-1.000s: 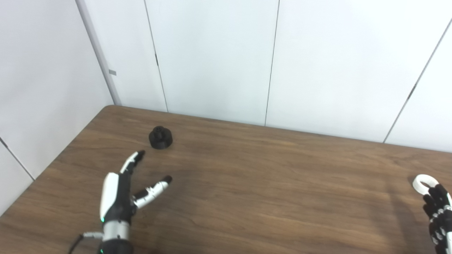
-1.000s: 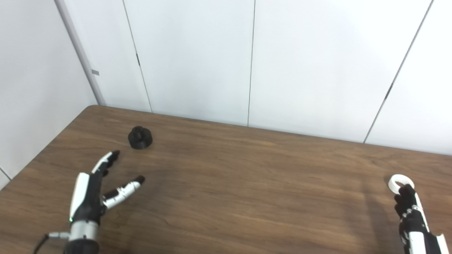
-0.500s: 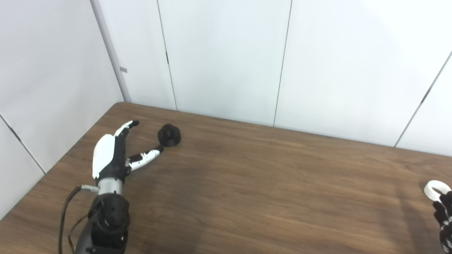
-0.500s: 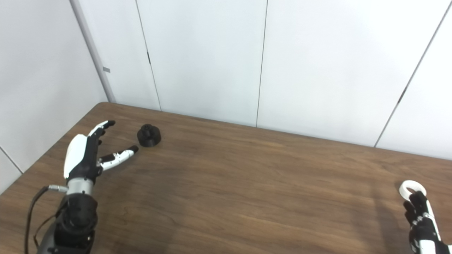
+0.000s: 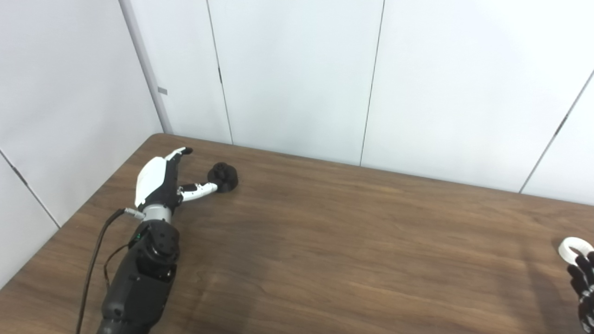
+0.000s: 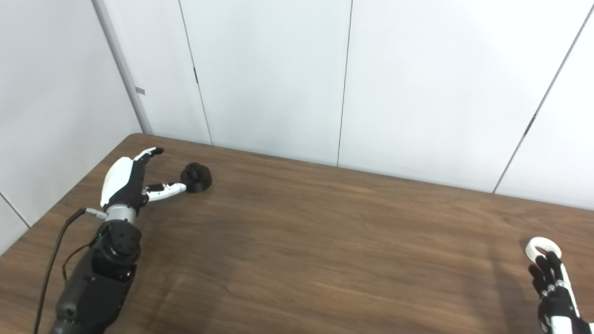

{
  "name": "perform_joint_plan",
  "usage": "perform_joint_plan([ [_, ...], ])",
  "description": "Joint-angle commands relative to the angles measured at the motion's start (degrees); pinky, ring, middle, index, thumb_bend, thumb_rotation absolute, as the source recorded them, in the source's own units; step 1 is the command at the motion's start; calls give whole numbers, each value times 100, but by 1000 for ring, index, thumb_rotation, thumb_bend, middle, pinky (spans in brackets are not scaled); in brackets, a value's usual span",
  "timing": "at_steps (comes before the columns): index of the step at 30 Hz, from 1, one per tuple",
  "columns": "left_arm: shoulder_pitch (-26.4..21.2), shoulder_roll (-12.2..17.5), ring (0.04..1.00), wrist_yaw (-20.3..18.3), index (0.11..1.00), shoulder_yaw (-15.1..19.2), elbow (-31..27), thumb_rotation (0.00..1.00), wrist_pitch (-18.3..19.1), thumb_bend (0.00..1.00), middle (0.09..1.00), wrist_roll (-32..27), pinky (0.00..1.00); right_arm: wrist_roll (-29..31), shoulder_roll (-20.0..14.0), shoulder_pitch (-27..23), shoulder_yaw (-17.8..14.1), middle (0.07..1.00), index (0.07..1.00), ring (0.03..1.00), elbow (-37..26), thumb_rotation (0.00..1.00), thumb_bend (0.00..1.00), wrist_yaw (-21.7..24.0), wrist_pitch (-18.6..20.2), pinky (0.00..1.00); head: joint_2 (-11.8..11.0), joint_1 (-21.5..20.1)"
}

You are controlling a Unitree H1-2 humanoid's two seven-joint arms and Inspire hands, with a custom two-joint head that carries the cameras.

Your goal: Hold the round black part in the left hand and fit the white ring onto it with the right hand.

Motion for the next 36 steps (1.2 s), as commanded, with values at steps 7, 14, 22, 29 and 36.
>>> perform_joint_plan([
  [7,-442,449,996,84,874,-393,469,396,64,1000,960,355,1000,-3,277,500,91,971,1000,956,386,1000,402,-79,62,1000,0,-39],
  [14,-567,606,1000,203,875,-616,904,447,8,1000,992,451,1000,231,253,475,121,985,1000,972,467,1000,423,101,-61,996,-16,-54],
  [22,-760,659,1000,228,857,-746,1229,453,4,1000,991,473,1000,203,270,429,90,992,1000,980,541,1000,433,85,-72,1000,-35,-107],
  [29,-993,650,1000,204,849,-823,1464,438,73,997,987,449,1000,155,296,437,102,990,1000,972,534,1000,438,66,-81,1000,-40,-140],
  [36,-1202,653,1000,184,842,-973,1637,436,18,979,980,447,1000,106,300,448,114,984,1000,969,525,1000,418,52,-65,1000,-52,-171],
])
